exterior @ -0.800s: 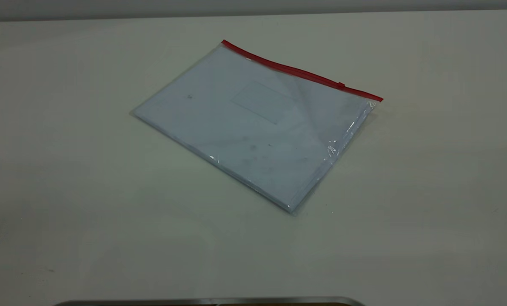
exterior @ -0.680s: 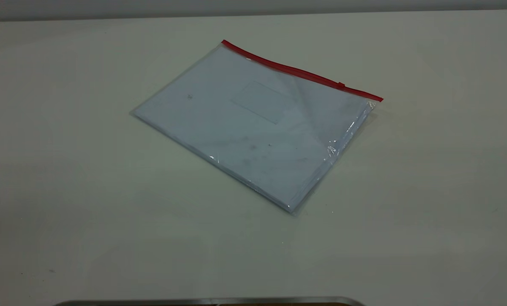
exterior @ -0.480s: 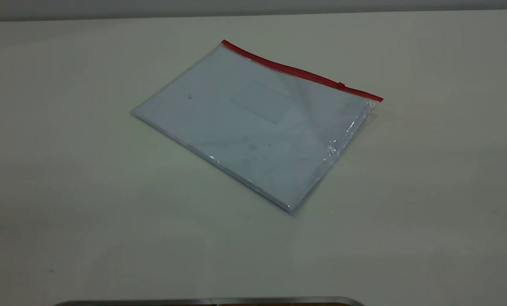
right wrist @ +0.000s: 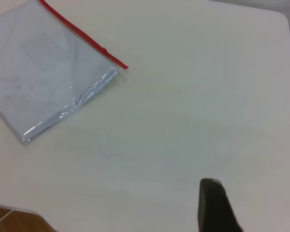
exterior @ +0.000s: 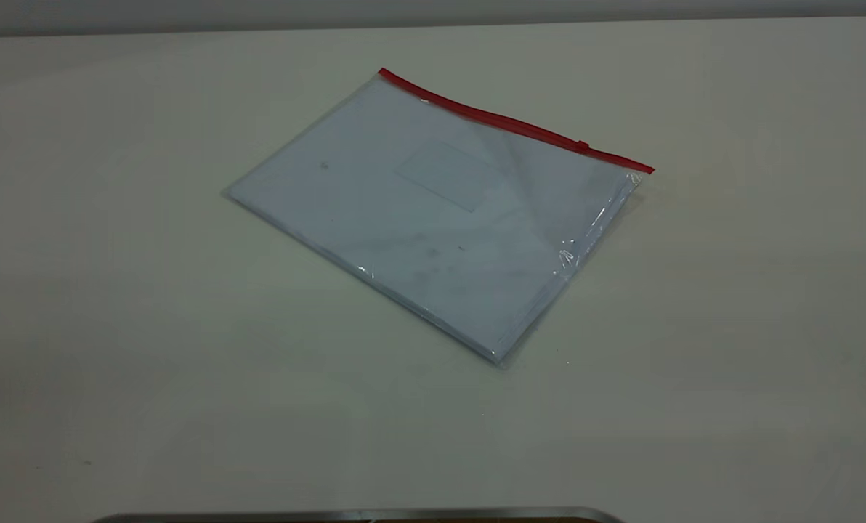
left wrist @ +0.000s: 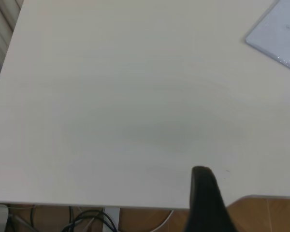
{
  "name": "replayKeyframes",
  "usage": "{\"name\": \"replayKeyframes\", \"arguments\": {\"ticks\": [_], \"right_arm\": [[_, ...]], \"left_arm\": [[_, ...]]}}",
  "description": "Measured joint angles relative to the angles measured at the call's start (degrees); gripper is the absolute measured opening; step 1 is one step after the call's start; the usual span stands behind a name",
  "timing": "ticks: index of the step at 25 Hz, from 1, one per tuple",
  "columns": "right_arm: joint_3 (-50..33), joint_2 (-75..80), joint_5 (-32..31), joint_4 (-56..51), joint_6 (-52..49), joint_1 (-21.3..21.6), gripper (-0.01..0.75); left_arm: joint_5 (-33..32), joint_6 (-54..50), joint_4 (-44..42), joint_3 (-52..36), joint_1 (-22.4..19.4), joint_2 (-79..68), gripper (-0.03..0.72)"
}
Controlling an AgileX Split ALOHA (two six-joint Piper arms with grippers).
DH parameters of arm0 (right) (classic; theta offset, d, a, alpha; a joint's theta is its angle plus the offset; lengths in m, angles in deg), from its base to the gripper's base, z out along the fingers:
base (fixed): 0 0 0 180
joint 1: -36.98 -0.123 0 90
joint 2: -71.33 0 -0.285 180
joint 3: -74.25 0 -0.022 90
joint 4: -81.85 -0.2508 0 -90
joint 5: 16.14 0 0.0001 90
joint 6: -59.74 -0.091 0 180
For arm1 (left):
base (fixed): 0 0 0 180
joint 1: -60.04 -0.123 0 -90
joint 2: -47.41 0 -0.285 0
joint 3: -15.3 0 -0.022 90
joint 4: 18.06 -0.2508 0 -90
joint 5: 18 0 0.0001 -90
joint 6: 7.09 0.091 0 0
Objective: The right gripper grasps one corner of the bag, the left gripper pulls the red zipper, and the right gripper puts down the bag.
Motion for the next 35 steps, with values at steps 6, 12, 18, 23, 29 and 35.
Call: {"name": "replayKeyframes", "arguments": {"ticks": [6, 12, 18, 23, 29, 35], "right_arm": [[0.0, 0.0, 0.0, 0.0, 0.0, 0.0, 0.417], [0.0, 0.0, 0.0, 0.0, 0.0, 0.0, 0.417], [0.0, 0.0, 0.0, -0.06, 0.0, 0.0, 0.417], [0.06, 0.0, 0.62, -0.06, -0.77, 0.0, 0.417], [4.87, 8.18, 6.62, 0.23, -2.69, 0.0, 0.417], [6.88, 28.71, 20.07, -2.45, -2.44, 0.0, 0.417]], "left_arm": [[0.0, 0.05, 0.0, 0.0, 0.0, 0.0, 0.536], [0.0, 0.05, 0.0, 0.0, 0.0, 0.0, 0.536], [0.0, 0.05, 0.0, 0.0, 0.0, 0.0, 0.536], [0.07, -0.44, 3.2, 0.0, 0.0, -0.58, 0.536], [6.9, -0.44, 3.85, 5.08, 0.0, -13.08, 0.536], [18.35, 4.39, 11.67, 13.85, 0.0, -35.92, 0.536]]}}
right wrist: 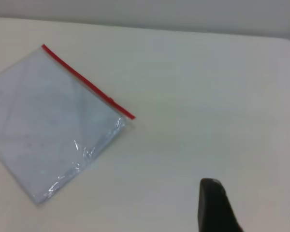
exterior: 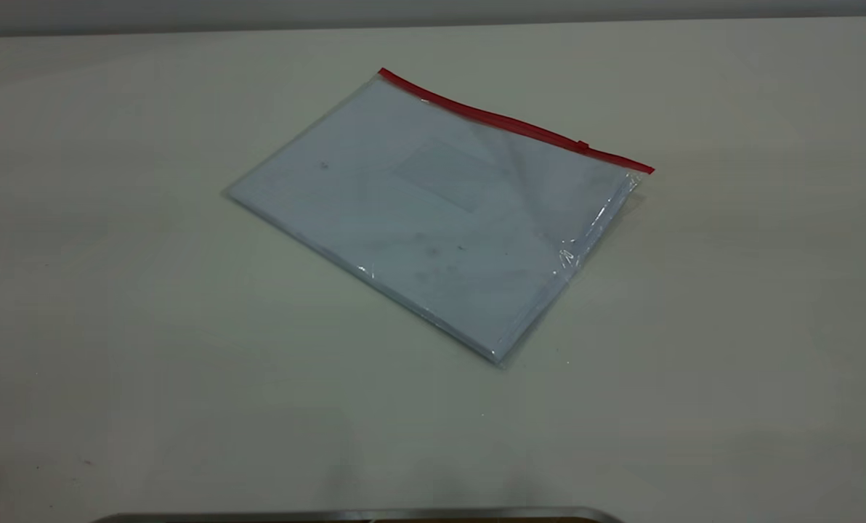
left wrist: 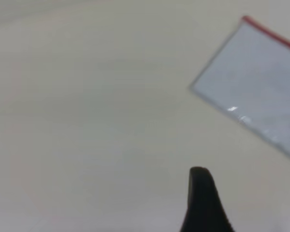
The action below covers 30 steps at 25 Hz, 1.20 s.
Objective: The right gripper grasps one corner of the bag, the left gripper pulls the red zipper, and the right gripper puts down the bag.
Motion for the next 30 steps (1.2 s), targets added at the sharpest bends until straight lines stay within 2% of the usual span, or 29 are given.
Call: {"name": "replayKeyframes", "arguments": {"ticks": [5, 10, 13, 22, 25, 30], "right_arm": [[0.87, 14.95, 5.25, -1.17, 0.98, 0.0, 0.438], [1.0, 26.86, 12.7, -4.4, 1.22, 0.0, 0.52], [1.06, 34.49, 17.25, -6.72, 2.11, 0.0, 0.542], [3.81, 60.0, 25.82, -14.58, 9.88, 0.0, 0.547], [7.83, 67.46, 26.32, -18.23, 15.47, 0.0, 0.547], [15.84, 78.84, 24.31, -28.43, 28.09, 0.0, 0.549]], "left_arm": [[7.12, 3.51, 3.29, 6.92, 0.0, -17.42, 0.536], [14.01, 5.52, 4.64, 12.23, 0.0, -31.84, 0.536], [15.91, 8.92, 6.31, 15.42, 0.0, -39.87, 0.536], [15.92, 30.23, 20.35, 24.51, 0.0, -59.5, 0.536], [13.56, 36.32, 24.52, 26.87, 0.0, -64.27, 0.536], [12.4, 39.64, 27.74, 28.11, 0.0, -68.24, 0.536]]}}
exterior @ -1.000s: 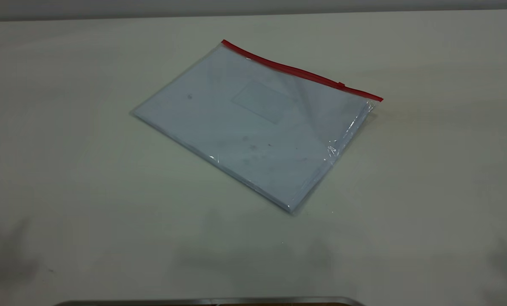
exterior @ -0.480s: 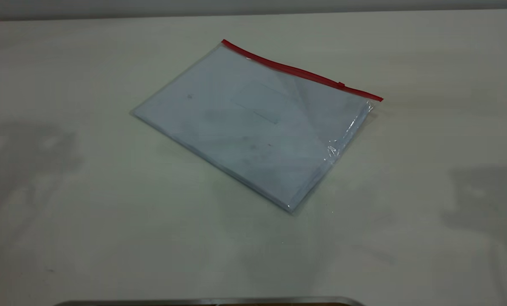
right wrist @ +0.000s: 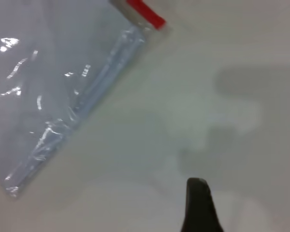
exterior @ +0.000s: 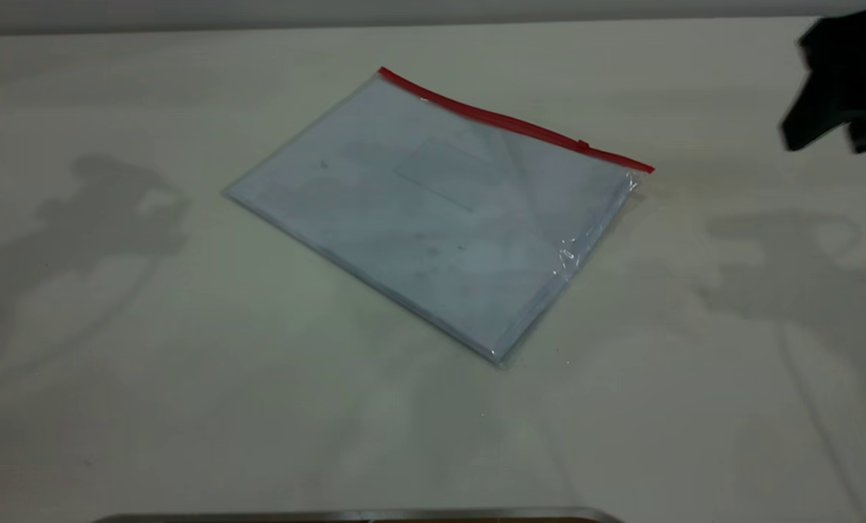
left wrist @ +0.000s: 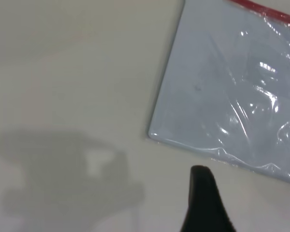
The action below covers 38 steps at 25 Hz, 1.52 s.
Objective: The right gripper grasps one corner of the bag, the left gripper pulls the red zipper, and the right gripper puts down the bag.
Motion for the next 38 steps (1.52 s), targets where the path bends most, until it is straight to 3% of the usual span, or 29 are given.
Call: {"name": "replayKeyframes", "arguments": {"ticks": [11, 16, 26, 35, 38], "right_arm": [[11.02, 19.66, -10.06, -38.48, 38.62, 0.0, 0.549], [12.13, 25.59, -12.5, -51.42, 50.07, 0.63, 0.549], [13.3, 33.76, -15.03, -66.11, 67.23, 0.92, 0.549], [19.43, 39.18, -20.9, -67.11, 68.28, 1.02, 0.546], [20.61, 40.05, -24.67, -67.05, 68.46, 1.02, 0.492]], "left_arm": [[-0.07, 0.38, 0.05, 0.37, 0.0, -0.37, 0.536], [-0.07, 0.33, 0.05, 0.37, 0.0, -0.37, 0.537], [-0.07, -0.05, 0.39, 0.37, 0.0, -0.37, 0.537], [-0.07, -0.7, 0.5, 0.37, 0.0, -0.37, 0.537], [-0.07, -0.7, 0.5, 0.37, 0.0, -0.37, 0.537]]}}
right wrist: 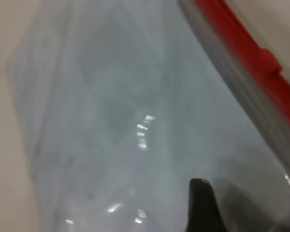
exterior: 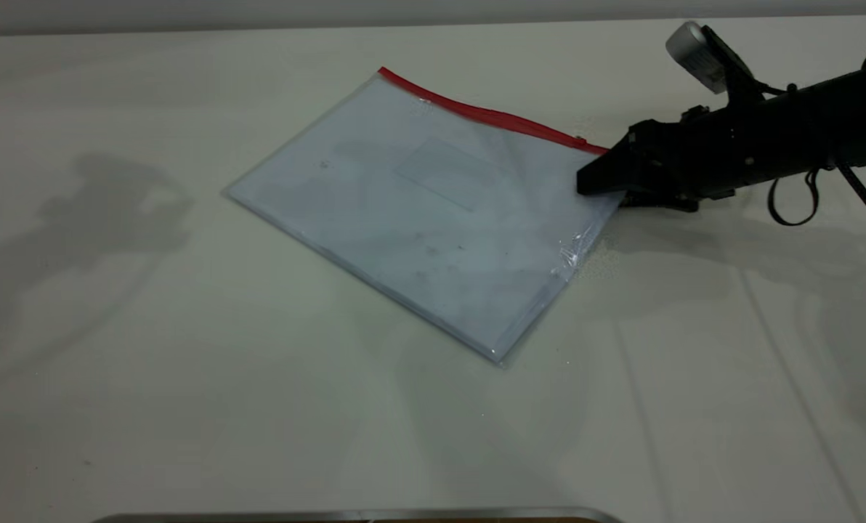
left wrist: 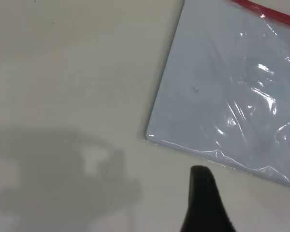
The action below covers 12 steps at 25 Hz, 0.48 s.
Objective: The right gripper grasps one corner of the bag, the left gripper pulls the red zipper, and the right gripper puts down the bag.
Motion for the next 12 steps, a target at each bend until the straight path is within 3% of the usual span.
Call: {"name": "replayKeyframes", "arguments": {"ticks": [2, 4, 6, 12], "right_arm": [[0.74, 0.24, -2.22, 0.21, 0.25, 0.0, 0.375], [1.55, 0.3, -4.57, 1.22, 0.38, 0.0, 0.187], [2.47, 0.3, -6.83, 3.63, 0.64, 0.0, 0.051], [9.57, 0.34, -12.55, 17.36, 1.8, -0.46, 0.033]], "left_arm": [[0.0, 0.0, 0.0, 0.0, 0.0, -0.07, 0.537], [-0.07, 1.18, 0.0, 0.0, 0.11, -0.51, 0.537], [-0.54, 4.3, 0.0, 0.06, 0.63, -1.53, 0.537], [-2.08, 15.78, 0.0, 3.59, 5.34, -6.23, 0.537]]}}
